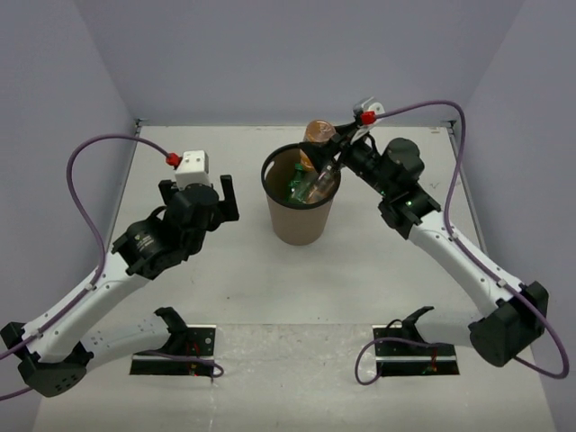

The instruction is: Put the plastic bottles in the bin

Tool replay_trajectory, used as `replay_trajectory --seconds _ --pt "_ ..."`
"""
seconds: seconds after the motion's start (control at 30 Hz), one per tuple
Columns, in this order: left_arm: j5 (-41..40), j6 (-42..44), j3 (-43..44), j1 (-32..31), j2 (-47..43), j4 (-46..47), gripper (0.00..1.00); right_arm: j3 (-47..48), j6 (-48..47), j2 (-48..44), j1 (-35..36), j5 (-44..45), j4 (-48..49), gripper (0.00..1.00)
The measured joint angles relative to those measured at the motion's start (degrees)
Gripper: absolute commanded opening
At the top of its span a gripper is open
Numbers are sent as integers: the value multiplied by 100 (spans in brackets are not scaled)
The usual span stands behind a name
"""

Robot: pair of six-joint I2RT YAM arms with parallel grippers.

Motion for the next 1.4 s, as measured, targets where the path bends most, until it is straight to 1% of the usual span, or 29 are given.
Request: replay_trajectory --seconds 0.1,0.17,0.23,0.27,0.3,0.33,0.47,0.57,0.67,0.73,0.77,0.87,0.9,0.97,1.07,1.13,1.27,1.37,1.4 --pt "2 7 -4 0 50 -33 100 0 -59 520 155 9 330 31" --pt "2 13 -22 0 46 -33 100 0 -146 800 302 31 409 43" --pt "2 15 -31 4 24 -35 100 0 -216 973 400 39 407 59" --pt "4 17 -31 4 13 -31 100 0 -247 1032 437 39 400 78" --pt "4 22 -31 4 4 -31 100 0 -262 1060 455 39 389 91" --pt "4 31 -31 4 -2 -31 100 0 -295 1064 461 35 374 99" --pt "42 79 -31 33 13 -26 100 85 -431 1045 463 52 313 99" --pt "155 122 -31 168 101 15 100 271 -542 994 463 155 136 99" --pt "328 140 -31 398 247 90 100 592 -675 785 468 457 -330 99" --pt "540 199 -26 704 332 164 100 1032 -603 632 483 1078 -944 99" --pt "721 273 -17 962 374 205 100 1405 -483 584 483 1528 -1456 99" --pt "1373 426 48 2092 555 345 100 2127 -177 273 420 2559 -2597 99" --pt "1534 479 70 2474 612 380 100 2111 -66 4 393 2898 -2929 99" --pt "1679 549 70 2879 636 404 100 1700 118 -743 365 3418 -3394 99" --pt "1751 619 61 2944 463 398 100 706 358 -2218 367 4074 -4059 99" --pt "1753 621 -33 2940 170 437 100 328 529 -3012 369 4459 -4597 99" --pt "1740 719 -758 2940 -964 654 100 79 748 -3748 365 4885 -5143 99" --pt "1609 828 -1397 2940 -1878 778 100 -166 960 -3873 365 4887 -5541 99" --pt "1556 868 -1521 2940 -2037 815 100 -271 1016 -3873 365 4885 -5633 99"
